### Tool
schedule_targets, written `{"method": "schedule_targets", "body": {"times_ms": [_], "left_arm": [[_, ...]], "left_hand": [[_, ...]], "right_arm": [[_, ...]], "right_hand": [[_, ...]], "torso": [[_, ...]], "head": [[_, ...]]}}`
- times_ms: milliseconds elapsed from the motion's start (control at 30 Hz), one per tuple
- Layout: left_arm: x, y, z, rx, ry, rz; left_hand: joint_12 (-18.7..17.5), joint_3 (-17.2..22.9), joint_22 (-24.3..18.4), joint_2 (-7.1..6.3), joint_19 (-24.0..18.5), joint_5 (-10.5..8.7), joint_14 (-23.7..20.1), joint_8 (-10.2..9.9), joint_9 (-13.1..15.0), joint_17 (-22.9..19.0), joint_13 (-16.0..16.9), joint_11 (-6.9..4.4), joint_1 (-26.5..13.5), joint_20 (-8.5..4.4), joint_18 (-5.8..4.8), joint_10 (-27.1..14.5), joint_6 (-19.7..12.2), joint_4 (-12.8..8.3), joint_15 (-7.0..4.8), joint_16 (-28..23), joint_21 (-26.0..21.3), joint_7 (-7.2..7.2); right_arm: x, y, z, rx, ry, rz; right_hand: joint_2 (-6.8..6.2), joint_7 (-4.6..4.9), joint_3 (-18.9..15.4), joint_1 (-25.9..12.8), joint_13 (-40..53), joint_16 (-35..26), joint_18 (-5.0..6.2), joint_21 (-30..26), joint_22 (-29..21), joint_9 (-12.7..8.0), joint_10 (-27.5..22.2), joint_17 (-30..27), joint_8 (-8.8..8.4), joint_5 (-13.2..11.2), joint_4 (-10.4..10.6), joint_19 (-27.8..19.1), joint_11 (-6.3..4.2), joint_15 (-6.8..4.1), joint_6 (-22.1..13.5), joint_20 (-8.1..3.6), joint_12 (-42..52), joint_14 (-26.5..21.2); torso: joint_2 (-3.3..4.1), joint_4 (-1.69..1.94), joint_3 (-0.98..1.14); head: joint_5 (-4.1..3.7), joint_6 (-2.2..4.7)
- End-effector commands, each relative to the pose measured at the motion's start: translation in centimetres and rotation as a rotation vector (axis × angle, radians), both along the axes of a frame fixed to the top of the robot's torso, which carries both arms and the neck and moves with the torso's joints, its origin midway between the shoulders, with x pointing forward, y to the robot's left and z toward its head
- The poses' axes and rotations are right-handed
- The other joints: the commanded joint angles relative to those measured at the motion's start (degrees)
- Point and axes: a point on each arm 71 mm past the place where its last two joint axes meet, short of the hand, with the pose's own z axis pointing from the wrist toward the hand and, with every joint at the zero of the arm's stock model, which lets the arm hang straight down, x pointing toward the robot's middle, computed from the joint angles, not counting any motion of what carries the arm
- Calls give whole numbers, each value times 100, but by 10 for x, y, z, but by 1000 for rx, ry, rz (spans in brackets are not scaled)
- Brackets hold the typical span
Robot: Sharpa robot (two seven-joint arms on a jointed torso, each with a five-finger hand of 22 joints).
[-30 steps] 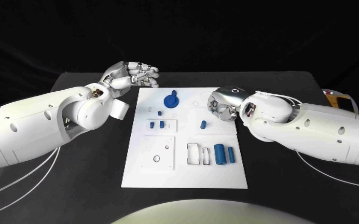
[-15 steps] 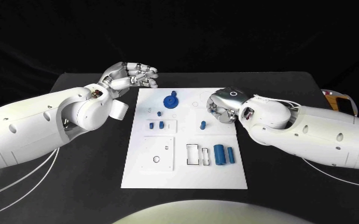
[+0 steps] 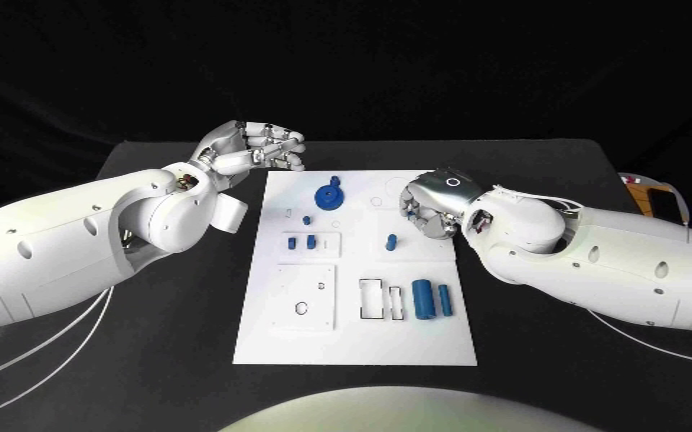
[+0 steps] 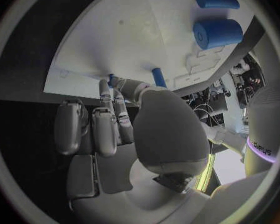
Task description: Assemble the parts on the task board
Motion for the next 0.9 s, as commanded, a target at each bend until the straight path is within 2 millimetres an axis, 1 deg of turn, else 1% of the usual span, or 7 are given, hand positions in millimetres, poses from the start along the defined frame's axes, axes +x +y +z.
{"method": "schedule_targets", "body": {"times_ms": [33, 167, 433, 600, 733, 767, 900], "left_arm": [[0, -2, 1, 2, -7, -8], [1, -2, 1, 1, -6, -7], [1, -1, 0, -3, -2, -3], [2, -2, 0, -7, 1, -3], [3, -2, 0, -9, 3, 1], [3, -2, -1, -11, 4, 2], [5, -3, -1, -17, 5, 9]], "left_hand": [[-39, -9, -13, -16, 39, -6, -10, -38, -9, 11, 2, 19, 49, 0, 12, -48, -42, -39, 34, -41, -25, 26], [-40, -12, -17, -17, 39, -6, -12, -42, -11, 12, 3, 21, 48, 1, 12, -54, -48, -38, 36, -44, -30, 29], [-42, -14, -21, -18, 40, -5, -14, -46, -12, 14, 3, 24, 48, 3, 12, -60, -53, -37, 38, -48, -37, 31], [-43, -18, -25, -19, 40, -5, -17, -50, -14, 15, 3, 26, 47, 4, 12, -66, -59, -37, 41, -51, -43, 34], [-47, -29, -40, -24, 38, -6, -35, -61, -19, 18, 4, 35, 46, 11, 10, -88, -76, -36, 51, -67, -68, 41], [-47, -32, -44, -24, 37, -6, -42, -63, -20, 18, 4, 37, 45, 13, 9, -92, -79, -36, 53, -72, -74, 42], [-47, -32, -44, -24, 37, -6, -42, -63, -20, 18, 4, 37, 45, 13, 9, -92, -79, -36, 53, -72, -74, 42]], "right_arm": [[0, 0, 8, 22, -17, -15], [-1, -1, 15, 39, -17, -16], [-9, 3, 29, 104, -29, 9], [-19, 18, 36, 154, -16, 52], [-28, 38, 39, 184, 2, 101], [-31, 44, 39, 192, 7, 117], [-41, 66, 39, 216, 24, 172]], "right_hand": [[72, -3, 383, -1, 11, 22, -72, 41, 655, 8, 349, -6, 20, 14, -339, 63, -312, -46, 51, 3, 12, 260], [72, -3, 385, -3, 11, 20, -75, 54, 663, 9, 350, -9, 20, 14, -340, 71, -312, -47, 52, 3, 11, 259], [70, -5, 393, -8, 11, 26, -88, 107, 695, 10, 356, 2, 21, 14, -349, 100, -314, -48, 55, 1, 8, 262], [68, -6, 401, -19, 11, 26, -94, 134, 713, 11, 363, -1, 22, 2, -360, 114, -315, -49, 59, 0, 2, 262], [73, -5, 410, -29, 11, 25, -95, 140, 719, 13, 367, -3, 21, -14, -366, 117, -315, -49, 60, -1, -5, 261], [75, -5, 415, -34, 11, 20, -92, 131, 715, 13, 367, -15, 20, -22, -370, 111, -315, -50, 59, -2, -9, 259], [79, -4, 420, -37, 10, 16, -92, 130, 715, 13, 366, -24, 18, -28, -373, 110, -314, -50, 57, -2, -13, 257]], "torso": [[-5, 0, 1], [-11, -7, -4], [-4, -3, -1], [-2, -1, -2], [-1, -12, 8], [-2, -12, 9], [-9, -11, 0]], "head": [[7, 9], [7, 12], [33, 24], [123, 24], [275, 16], [294, 16], [409, -25]]}}
